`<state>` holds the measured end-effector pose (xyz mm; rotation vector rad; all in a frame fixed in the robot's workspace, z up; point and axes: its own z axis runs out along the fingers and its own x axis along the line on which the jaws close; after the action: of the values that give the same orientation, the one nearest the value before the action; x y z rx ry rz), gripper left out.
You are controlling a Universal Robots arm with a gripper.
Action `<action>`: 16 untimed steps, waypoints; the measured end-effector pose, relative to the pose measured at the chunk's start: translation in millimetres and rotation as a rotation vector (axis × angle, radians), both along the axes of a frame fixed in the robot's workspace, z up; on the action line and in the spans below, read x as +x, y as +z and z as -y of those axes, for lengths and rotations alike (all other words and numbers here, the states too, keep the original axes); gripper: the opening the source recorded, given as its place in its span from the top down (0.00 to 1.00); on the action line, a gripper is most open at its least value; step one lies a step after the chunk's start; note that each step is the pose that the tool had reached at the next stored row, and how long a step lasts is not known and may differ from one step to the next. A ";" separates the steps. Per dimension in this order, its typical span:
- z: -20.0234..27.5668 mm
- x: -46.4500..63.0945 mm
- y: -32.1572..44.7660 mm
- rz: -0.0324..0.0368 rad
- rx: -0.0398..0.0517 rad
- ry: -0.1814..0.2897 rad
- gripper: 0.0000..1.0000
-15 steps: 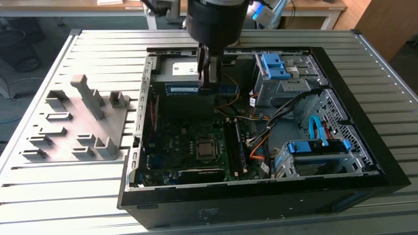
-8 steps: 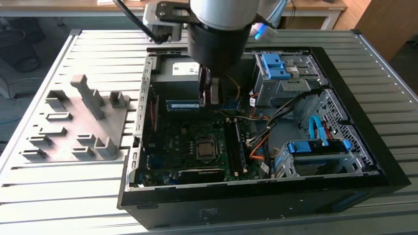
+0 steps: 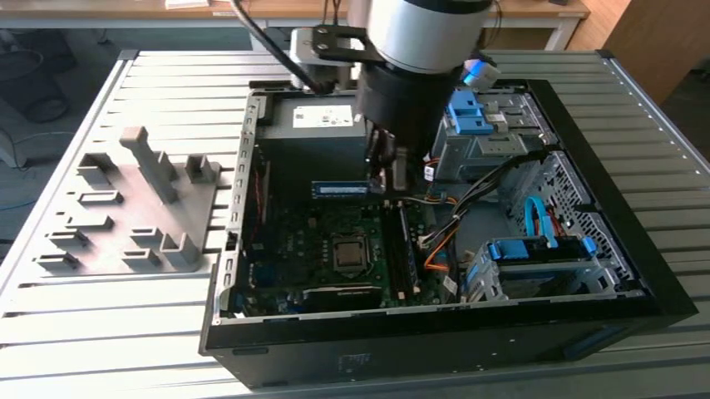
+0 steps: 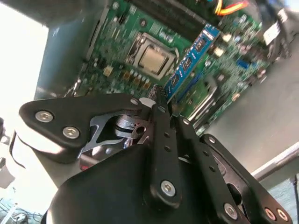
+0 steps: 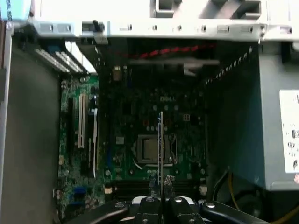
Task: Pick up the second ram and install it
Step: 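Pick up the second ram and move it above second insertion slot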
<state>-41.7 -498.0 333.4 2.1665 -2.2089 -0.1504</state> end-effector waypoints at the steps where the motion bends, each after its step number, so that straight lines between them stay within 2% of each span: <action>1: 0.0 4.4 -1.8 0.0000 0.0000 0.000 0.86; 5: 0.0 17.7 -9.2 0.0001 0.0000 0.000 0.86; 8: 0.0 17.6 -14.2 0.0000 0.0002 0.000 0.86; 13: 0.0 17.6 -14.5 -0.0001 0.0004 0.000 0.86; 14: 0.1 17.5 -14.7 0.0001 0.0120 0.000 0.86; 16: 0.5 17.3 -14.8 0.0000 0.0473 0.000 0.86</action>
<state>-24.4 -498.5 318.6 2.1900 -2.2280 -0.2047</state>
